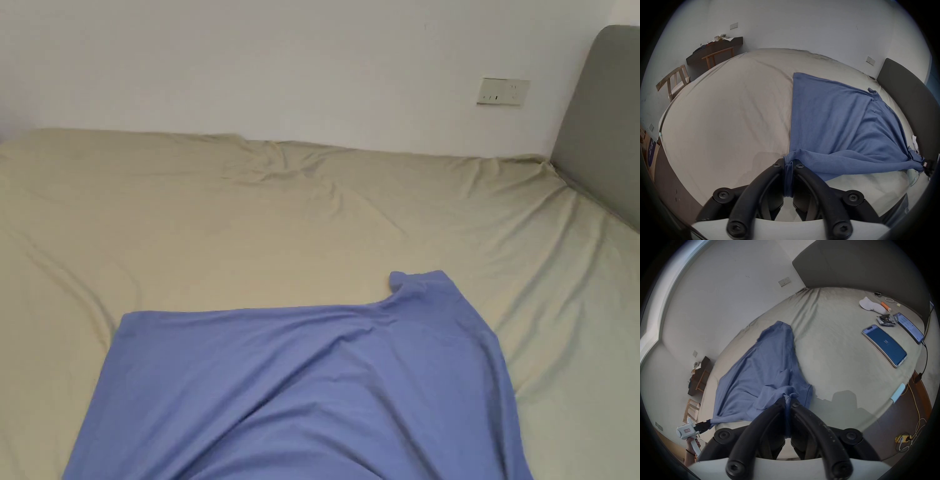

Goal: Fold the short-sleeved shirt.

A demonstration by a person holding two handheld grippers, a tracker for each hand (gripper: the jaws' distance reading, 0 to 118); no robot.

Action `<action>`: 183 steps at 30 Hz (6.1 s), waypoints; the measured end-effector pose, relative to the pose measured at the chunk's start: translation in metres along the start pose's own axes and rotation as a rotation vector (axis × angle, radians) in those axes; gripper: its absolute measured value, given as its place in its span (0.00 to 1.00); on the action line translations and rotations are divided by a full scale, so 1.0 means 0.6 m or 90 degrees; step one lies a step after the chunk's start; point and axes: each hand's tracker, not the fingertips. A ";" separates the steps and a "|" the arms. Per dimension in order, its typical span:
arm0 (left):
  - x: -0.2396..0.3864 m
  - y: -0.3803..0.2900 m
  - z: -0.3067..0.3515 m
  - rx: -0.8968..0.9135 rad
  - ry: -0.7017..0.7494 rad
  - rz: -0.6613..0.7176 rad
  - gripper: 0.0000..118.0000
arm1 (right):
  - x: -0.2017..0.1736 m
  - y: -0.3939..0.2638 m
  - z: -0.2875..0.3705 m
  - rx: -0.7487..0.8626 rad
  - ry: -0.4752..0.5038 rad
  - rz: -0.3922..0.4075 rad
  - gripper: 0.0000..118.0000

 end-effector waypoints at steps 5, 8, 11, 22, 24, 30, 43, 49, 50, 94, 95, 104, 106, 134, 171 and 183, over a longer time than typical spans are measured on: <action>-0.015 -0.022 0.001 -0.009 -0.024 0.034 0.07 | 0.016 -0.014 -0.013 -0.007 -0.029 0.015 0.06; -0.014 -0.028 0.001 -0.010 -0.026 0.029 0.07 | 0.015 -0.021 -0.030 -0.018 -0.042 0.031 0.06; -0.013 -0.031 0.003 -0.008 -0.019 0.025 0.45 | 0.013 -0.027 -0.046 -0.034 -0.054 0.054 0.28; -0.028 -0.079 0.171 0.119 0.021 0.097 0.02 | -0.004 -0.069 0.043 0.012 -0.001 -0.021 1.00; -0.019 -0.090 0.179 0.118 0.027 0.101 0.00 | -0.022 -0.078 0.061 0.013 -0.001 -0.010 0.63; -0.011 -0.109 0.148 0.086 -0.002 0.116 0.00 | -0.045 -0.107 0.063 -0.009 -0.059 0.076 0.01; 0.000 -0.047 0.052 0.074 -0.012 0.107 0.67 | -0.039 -0.107 0.054 -0.026 -0.050 0.022 0.01; 0.007 -0.051 -0.015 0.006 -0.020 0.098 0.64 | -0.027 -0.100 0.050 -0.017 -0.071 0.011 0.01; 0.009 -0.052 -0.023 -0.008 -0.009 0.106 0.54 | -0.026 -0.099 0.051 -0.017 -0.074 0.010 0.01; 0.033 0.148 -0.088 0.067 -0.007 0.071 0.12 | -0.178 0.256 -0.220 0.081 -0.094 0.219 0.08; 0.033 0.152 -0.096 0.059 -0.004 0.074 0.12 | -0.186 0.266 -0.238 0.081 -0.095 0.224 0.08; 0.027 0.131 -0.137 0.006 -0.014 0.080 0.15 | -0.198 0.286 -0.365 0.016 -0.128 0.242 0.36; 0.017 0.125 -0.136 0.000 -0.025 0.098 0.25 | -0.190 0.278 -0.374 -0.004 -0.119 0.225 0.60; 0.004 0.043 -0.055 0.077 -0.121 0.195 0.34 | -0.088 -0.010 -0.080 0.063 -0.055 0.059 0.02; 0.046 0.068 -0.080 0.040 -0.037 0.095 0.05 | -0.068 0.100 -0.218 0.026 -0.114 0.159 0.07; -0.004 0.020 0.063 0.053 -0.074 0.067 0.05 | -0.039 0.045 -0.040 0.010 -0.150 0.164 0.07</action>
